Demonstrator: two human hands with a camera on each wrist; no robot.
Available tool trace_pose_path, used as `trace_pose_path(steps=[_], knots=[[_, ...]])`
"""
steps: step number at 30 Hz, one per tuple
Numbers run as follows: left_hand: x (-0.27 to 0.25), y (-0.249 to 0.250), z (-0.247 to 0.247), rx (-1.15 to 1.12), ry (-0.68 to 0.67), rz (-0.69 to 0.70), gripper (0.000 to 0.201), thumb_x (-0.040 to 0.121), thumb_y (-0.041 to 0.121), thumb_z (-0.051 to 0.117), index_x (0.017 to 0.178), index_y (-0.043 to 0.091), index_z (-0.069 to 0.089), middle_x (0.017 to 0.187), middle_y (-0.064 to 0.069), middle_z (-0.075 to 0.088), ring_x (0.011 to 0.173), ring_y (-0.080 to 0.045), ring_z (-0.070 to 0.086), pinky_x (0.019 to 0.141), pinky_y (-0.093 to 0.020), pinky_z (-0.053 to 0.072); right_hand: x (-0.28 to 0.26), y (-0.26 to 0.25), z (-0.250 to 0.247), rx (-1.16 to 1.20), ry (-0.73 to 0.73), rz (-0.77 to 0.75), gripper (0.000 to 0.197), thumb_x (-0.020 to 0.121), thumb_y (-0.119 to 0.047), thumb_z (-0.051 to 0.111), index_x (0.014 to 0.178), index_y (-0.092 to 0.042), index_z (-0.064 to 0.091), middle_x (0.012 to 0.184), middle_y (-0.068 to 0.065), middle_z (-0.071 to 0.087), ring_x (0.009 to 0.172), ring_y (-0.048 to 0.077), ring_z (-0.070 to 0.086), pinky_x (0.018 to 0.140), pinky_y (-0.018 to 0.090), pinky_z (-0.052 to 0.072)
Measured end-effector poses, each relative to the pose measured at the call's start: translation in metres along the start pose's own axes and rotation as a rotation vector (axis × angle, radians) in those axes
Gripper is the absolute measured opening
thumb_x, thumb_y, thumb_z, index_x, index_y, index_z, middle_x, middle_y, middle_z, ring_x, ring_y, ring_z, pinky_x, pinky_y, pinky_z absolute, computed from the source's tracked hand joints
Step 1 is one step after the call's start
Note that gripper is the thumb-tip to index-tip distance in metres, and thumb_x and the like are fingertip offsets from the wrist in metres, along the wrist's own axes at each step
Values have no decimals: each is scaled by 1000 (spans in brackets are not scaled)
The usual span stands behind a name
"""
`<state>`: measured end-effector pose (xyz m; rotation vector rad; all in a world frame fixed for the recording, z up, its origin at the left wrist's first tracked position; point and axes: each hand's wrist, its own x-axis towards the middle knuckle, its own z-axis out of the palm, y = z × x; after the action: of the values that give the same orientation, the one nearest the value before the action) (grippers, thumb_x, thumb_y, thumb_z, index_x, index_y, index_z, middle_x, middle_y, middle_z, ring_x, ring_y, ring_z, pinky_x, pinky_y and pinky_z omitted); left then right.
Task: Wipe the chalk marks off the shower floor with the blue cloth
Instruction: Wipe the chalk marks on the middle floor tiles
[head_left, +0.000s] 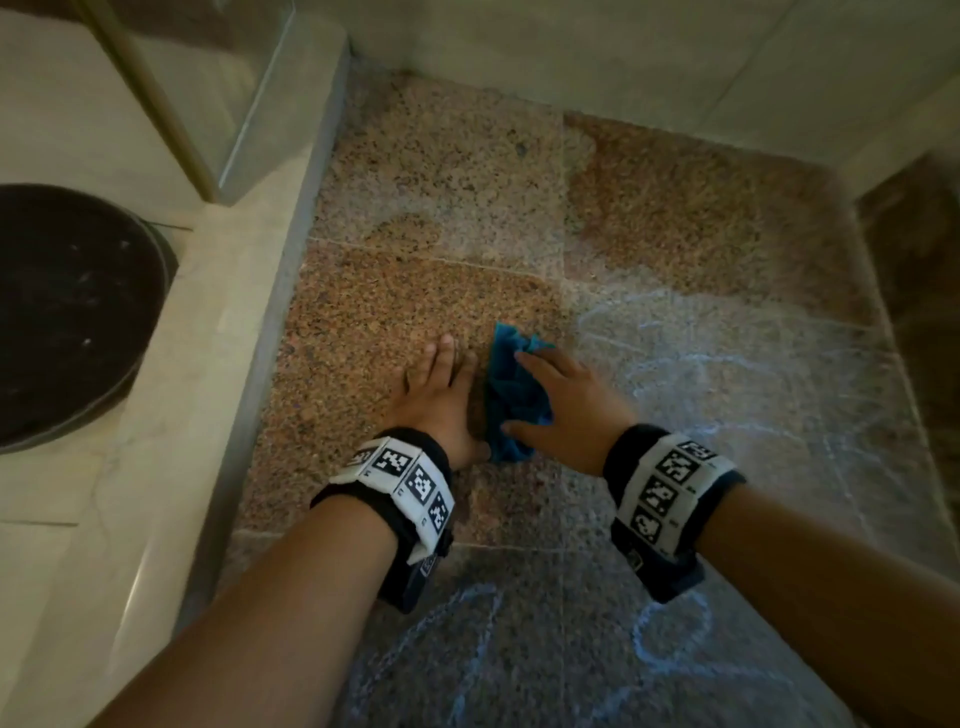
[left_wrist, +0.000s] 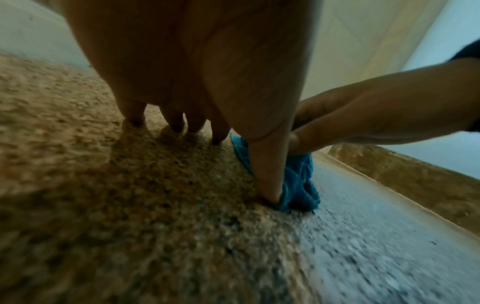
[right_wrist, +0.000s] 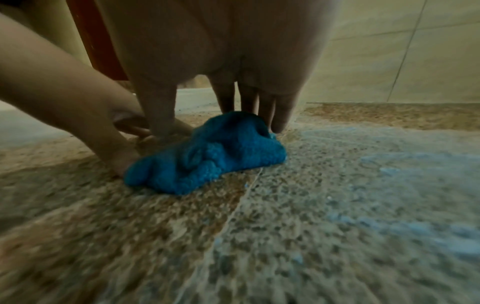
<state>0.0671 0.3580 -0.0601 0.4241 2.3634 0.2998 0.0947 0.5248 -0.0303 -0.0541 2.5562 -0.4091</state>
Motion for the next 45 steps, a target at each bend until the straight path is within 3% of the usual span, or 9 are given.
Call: trace_pose_path(steps=[6,10,19,24,30,33,37,41,45], knots=[[-1,0,-3,10,-14,-8,109,82,57,65,154,23,-11,159,-1,-24,147,-22,-17,119,-46,-1,22,0,7,-58,10,9,68,83,-36,65,140,-18,33,141,6,29,129,29,32,106,39,37],[-8,4,-16,-34,8,-57,101,85,52,66,155,25,-2,162,-2,-12,149,-24,-7,120,-46,11,15,3,1,-23,-1,-47,6,86,-19,57,86,-14,54,96,5,57,98,26,59,73,31,46],[-8,48,-6,3,75,-81,101,84,57,64,154,30,-4,161,0,-16,148,-25,-11,119,-49,5,-8,78,-22,454,376,54,21,94,-25,53,111,-16,45,91,-1,52,78,19,49,56,26,33],[5,63,-8,48,55,-91,115,75,62,69,153,30,-9,159,-1,-25,147,-25,-19,119,-52,2,-12,92,-15,243,168,-78,34,93,-22,53,126,-13,50,123,7,51,110,25,50,85,31,40],[22,68,5,186,-119,-102,124,73,62,72,148,34,-24,152,-6,-38,144,-30,-25,119,-51,3,-20,92,-8,-182,-82,-327,56,97,-44,39,146,-18,31,156,5,18,142,25,18,116,32,15],[24,68,7,200,-106,-125,115,82,51,70,148,36,-23,153,-6,-37,145,-30,-24,119,-49,5,-15,96,9,-295,-45,-427,46,101,-36,33,144,-20,35,156,4,18,140,26,21,114,40,22],[25,65,7,192,-107,-112,120,77,55,73,148,36,-22,154,-6,-36,145,-30,-22,118,-49,6,1,101,17,-195,48,-570,37,73,-1,74,109,-8,70,124,17,60,105,37,61,83,50,53],[24,66,6,188,-96,-96,129,68,62,76,149,35,-21,155,-5,-34,146,-29,-21,118,-49,7,33,116,-13,8,344,-296,32,85,-2,61,115,-9,66,134,13,51,118,33,51,103,36,42],[24,63,5,181,-86,-92,135,62,66,78,149,35,-21,155,-5,-33,146,-29,-19,118,-48,7,42,98,-13,-169,265,-70,45,95,-23,42,138,-12,39,147,8,27,124,34,33,106,40,32]])
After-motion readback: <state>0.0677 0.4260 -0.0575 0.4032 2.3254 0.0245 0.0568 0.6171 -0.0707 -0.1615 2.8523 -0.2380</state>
